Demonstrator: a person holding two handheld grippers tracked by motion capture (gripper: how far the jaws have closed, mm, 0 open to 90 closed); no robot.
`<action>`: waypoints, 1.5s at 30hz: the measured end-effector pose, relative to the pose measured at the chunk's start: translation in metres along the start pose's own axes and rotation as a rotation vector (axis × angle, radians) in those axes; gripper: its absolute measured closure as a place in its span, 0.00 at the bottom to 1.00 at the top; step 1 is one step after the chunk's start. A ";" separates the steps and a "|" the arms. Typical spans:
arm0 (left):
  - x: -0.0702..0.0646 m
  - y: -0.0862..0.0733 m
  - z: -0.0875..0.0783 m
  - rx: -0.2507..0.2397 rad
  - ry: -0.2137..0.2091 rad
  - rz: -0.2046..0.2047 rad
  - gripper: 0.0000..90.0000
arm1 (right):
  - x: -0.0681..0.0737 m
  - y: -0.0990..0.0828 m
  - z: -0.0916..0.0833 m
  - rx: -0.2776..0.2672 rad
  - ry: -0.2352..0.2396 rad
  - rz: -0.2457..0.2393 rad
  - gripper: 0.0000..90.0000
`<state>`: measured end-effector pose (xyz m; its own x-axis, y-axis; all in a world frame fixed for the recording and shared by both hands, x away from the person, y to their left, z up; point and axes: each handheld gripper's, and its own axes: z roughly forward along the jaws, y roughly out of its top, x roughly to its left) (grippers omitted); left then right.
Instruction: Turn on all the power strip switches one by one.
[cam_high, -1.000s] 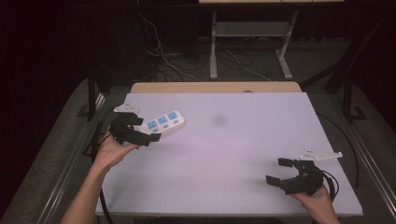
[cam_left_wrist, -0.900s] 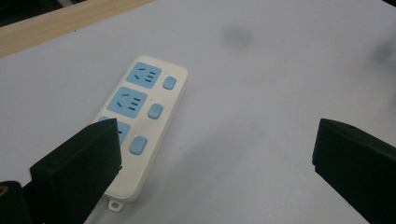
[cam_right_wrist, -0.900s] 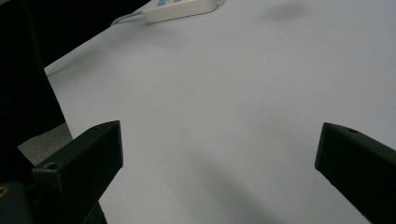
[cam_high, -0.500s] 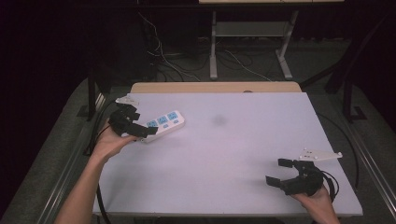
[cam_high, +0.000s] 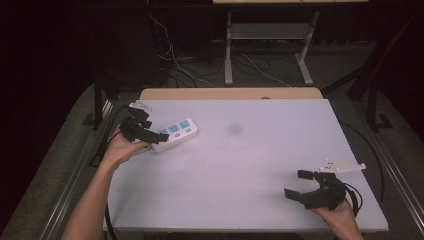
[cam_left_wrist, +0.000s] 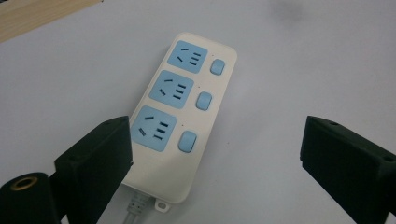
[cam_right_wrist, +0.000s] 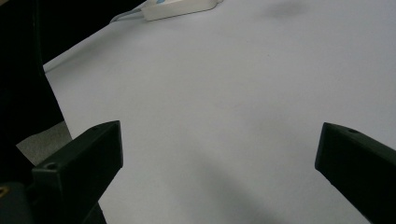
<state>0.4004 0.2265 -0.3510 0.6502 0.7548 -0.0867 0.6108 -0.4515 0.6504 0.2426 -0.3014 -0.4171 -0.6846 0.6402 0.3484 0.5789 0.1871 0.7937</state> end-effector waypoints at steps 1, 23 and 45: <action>0.001 0.000 0.001 0.002 0.000 0.001 0.10 | 0.000 0.000 0.000 0.000 0.000 -0.001 0.01; 0.018 -0.003 0.036 0.086 0.050 0.011 0.56 | -0.002 -0.001 0.001 0.003 -0.002 0.010 0.01; 0.020 -0.003 0.055 0.116 -0.015 0.025 0.99 | -0.003 -0.002 0.001 0.001 -0.001 0.007 0.01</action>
<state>0.4361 0.2164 -0.3964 0.6721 0.7357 -0.0830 0.6419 -0.5231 0.5607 0.2440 -0.3030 -0.4199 -0.6800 0.6426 0.3531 0.5842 0.1838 0.7905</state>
